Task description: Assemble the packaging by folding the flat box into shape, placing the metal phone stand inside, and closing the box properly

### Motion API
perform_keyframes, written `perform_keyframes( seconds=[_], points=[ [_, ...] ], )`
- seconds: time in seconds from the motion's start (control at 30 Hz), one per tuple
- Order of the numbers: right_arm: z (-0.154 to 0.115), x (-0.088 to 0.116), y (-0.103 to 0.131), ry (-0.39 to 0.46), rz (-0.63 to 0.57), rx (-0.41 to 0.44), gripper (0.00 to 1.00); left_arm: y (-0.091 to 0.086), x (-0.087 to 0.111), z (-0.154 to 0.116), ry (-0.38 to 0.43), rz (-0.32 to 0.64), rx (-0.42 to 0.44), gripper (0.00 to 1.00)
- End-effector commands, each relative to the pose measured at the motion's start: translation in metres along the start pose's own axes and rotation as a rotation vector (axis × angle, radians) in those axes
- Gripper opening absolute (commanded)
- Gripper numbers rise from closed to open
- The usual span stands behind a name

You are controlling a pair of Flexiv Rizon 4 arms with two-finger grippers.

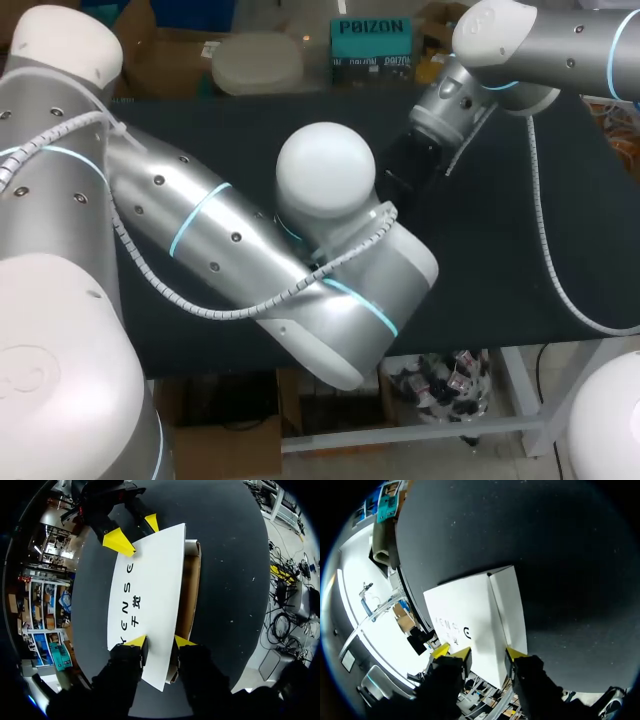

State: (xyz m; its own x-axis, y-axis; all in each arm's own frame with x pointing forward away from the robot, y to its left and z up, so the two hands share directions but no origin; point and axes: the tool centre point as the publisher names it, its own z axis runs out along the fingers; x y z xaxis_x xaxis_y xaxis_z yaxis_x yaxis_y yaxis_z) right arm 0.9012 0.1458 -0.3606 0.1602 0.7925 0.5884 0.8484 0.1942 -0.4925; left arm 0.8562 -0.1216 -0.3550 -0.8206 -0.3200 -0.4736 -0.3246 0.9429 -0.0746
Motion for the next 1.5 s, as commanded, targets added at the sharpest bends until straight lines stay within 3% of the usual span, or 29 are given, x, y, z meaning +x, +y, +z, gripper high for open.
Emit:
perform_keyframes(
  seconds=[0.03,0.77,1.37,1.5],
  points=[
    [0.000,0.001,0.001,-0.001,0.000,0.003,0.45,-0.002,0.003,0.003,-0.007,-0.001,-0.002,0.33],
    [-0.001,0.002,0.000,-0.002,0.001,-0.003,0.43,0.001,0.005,0.005,-0.003,0.003,0.001,0.38],
    [-0.021,-0.005,-0.017,0.009,-0.005,-0.068,0.41,0.001,0.005,0.006,-0.001,0.001,0.005,0.37],
    [-0.026,-0.004,-0.024,0.014,-0.017,-0.091,0.36,0.000,0.005,0.006,0.000,0.002,0.005,0.38]
  ],
)
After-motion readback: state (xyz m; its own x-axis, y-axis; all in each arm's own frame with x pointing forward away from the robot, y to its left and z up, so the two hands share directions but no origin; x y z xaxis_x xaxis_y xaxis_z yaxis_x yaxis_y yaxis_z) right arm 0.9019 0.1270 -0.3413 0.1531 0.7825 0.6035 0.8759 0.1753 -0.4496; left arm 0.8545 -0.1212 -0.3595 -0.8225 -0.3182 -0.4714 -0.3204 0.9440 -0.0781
